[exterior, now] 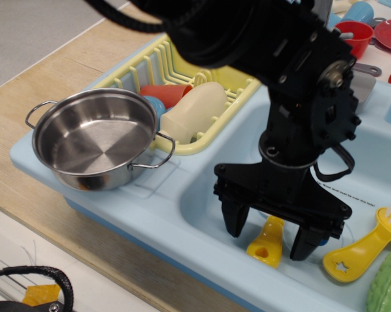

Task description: Put knife in pot or pan

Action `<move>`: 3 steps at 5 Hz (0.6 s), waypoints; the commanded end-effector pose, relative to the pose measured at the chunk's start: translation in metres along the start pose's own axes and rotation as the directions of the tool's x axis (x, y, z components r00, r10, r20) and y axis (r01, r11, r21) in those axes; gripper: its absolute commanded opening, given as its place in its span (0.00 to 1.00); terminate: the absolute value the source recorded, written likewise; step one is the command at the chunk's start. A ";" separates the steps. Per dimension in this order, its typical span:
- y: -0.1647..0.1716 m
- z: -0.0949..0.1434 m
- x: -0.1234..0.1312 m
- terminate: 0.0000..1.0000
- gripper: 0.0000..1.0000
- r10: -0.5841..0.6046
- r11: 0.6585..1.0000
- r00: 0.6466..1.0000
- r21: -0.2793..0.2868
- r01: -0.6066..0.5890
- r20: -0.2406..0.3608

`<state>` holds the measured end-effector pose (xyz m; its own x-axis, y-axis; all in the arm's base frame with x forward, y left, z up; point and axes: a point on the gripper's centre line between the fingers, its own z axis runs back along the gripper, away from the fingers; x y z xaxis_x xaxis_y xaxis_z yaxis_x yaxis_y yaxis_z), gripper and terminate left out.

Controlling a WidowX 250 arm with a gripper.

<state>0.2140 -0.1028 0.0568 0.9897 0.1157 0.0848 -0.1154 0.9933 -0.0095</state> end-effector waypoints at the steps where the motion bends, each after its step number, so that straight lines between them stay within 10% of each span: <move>1: 0.000 -0.006 0.001 0.00 0.00 0.044 0.999 0.996 -0.033 -0.042 0.073; 3: 0.001 0.004 0.001 0.00 0.00 0.030 0.999 0.998 -0.016 -0.029 0.056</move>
<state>0.2123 -0.0946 0.0637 0.9782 0.1801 0.1033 -0.1835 0.9827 0.0242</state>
